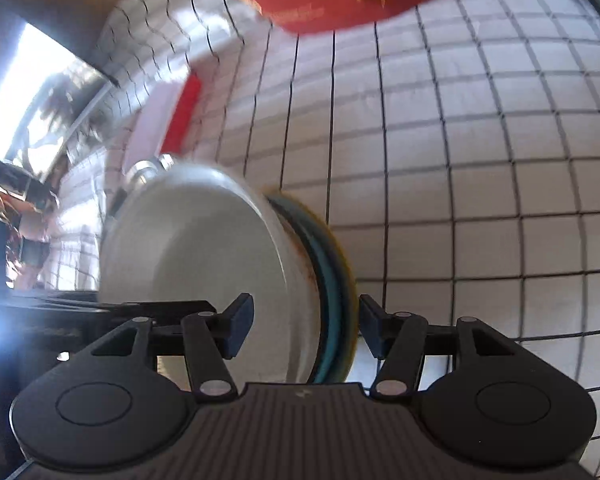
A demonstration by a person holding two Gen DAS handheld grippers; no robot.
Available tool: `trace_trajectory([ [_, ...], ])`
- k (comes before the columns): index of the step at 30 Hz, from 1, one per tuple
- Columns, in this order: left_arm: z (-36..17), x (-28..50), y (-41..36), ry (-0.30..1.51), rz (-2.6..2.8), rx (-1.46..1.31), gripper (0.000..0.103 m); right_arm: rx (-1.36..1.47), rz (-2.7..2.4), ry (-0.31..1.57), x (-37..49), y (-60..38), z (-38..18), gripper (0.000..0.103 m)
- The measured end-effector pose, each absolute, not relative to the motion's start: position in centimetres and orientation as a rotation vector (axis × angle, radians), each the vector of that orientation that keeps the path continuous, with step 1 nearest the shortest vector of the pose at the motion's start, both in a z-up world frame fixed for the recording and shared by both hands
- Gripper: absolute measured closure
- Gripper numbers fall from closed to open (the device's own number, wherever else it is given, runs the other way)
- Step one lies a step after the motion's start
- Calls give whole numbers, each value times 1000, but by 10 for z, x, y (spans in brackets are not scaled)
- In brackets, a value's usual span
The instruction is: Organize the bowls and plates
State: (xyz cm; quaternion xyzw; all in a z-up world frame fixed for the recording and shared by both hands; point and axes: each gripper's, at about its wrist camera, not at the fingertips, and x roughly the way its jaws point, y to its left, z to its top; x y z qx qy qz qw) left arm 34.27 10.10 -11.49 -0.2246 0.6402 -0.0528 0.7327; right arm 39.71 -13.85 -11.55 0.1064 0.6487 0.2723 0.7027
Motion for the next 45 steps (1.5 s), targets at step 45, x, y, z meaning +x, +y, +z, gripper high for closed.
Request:
trace_trajectory([
  [45, -124, 360, 104, 1470, -201, -515, 27, 262, 646, 1530, 408, -131, -137, 39],
])
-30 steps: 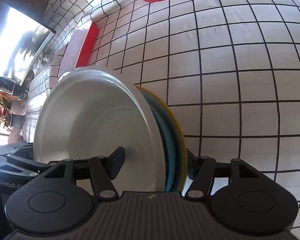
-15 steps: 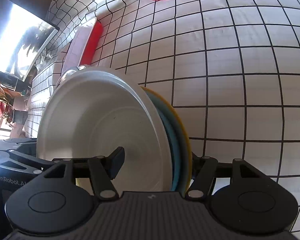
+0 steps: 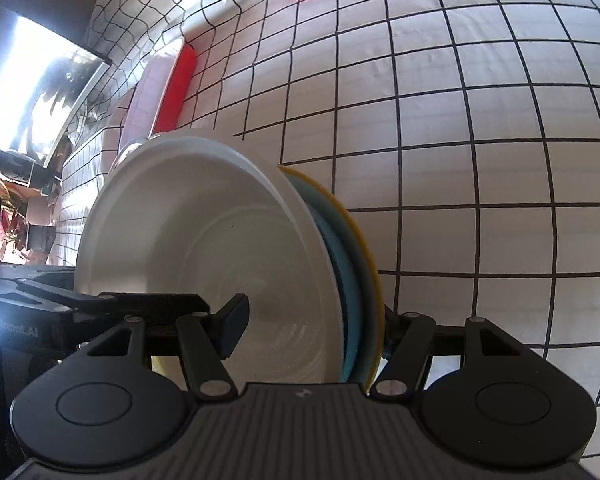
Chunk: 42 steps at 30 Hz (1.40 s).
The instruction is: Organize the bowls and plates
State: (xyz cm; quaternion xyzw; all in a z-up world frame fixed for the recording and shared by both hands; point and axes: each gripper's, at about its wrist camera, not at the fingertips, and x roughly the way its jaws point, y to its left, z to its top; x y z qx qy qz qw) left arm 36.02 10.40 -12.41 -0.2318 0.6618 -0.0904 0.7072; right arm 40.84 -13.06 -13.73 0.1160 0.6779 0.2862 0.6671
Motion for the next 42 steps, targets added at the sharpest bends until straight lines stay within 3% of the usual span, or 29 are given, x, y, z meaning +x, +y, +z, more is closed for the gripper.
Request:
trace_trajectory([
  [33, -118, 363, 113, 1459, -130, -560, 28, 359, 586, 1593, 407, -149, -147, 40],
  [42, -113, 364, 89, 1483, -113, -384, 31, 317, 602, 1564, 402, -135, -143, 40],
])
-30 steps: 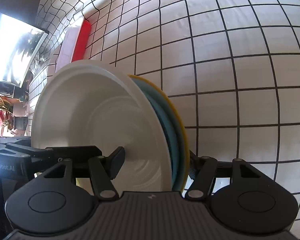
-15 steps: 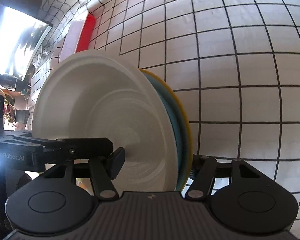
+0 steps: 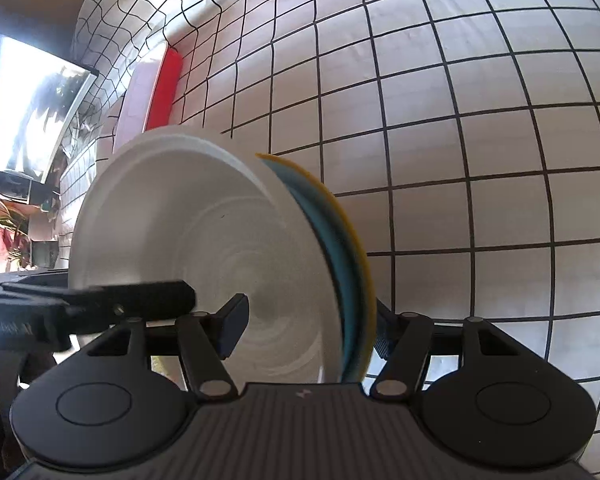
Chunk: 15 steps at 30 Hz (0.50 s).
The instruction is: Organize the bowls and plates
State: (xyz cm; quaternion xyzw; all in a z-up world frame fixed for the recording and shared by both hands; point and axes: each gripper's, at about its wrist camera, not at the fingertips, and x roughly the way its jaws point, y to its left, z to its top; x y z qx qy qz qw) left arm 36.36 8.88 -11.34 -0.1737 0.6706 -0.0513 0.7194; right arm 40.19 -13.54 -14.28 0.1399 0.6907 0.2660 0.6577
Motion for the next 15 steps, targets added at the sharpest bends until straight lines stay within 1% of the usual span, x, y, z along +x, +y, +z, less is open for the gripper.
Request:
trace_trajectory([
  [4, -115, 363, 82, 1496, -99, -343, 31, 314, 603, 1564, 401, -133, -145, 40],
  [15, -118, 365, 81, 1503, -102, -342, 29, 335, 620, 1564, 402, -135, -147, 40],
])
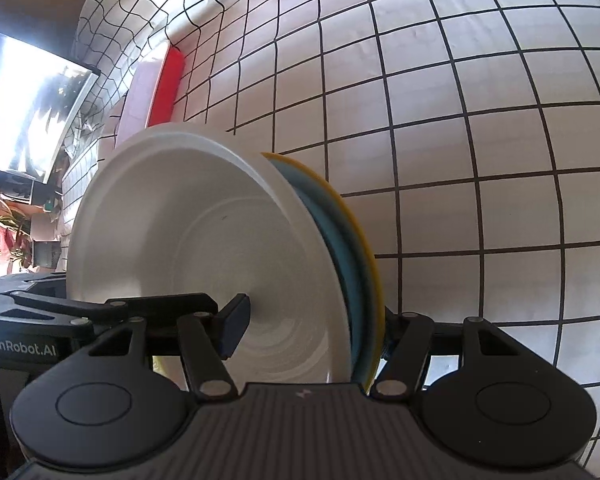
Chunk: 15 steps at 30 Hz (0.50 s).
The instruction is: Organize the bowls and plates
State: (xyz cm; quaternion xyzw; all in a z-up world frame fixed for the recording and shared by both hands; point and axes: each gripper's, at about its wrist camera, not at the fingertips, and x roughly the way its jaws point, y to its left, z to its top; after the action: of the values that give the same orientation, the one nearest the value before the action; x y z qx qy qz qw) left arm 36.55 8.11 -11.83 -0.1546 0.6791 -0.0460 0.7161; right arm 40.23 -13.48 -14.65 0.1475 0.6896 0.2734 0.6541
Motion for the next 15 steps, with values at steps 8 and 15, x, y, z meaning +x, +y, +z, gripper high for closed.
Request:
trace_trajectory([
  [8, -118, 364, 82, 1493, -97, -357, 29, 343, 622, 1571, 402, -136, -147, 40],
  [15, -117, 362, 83, 1473, -90, -374, 28, 348, 622, 1589, 402, -135, -146, 40],
])
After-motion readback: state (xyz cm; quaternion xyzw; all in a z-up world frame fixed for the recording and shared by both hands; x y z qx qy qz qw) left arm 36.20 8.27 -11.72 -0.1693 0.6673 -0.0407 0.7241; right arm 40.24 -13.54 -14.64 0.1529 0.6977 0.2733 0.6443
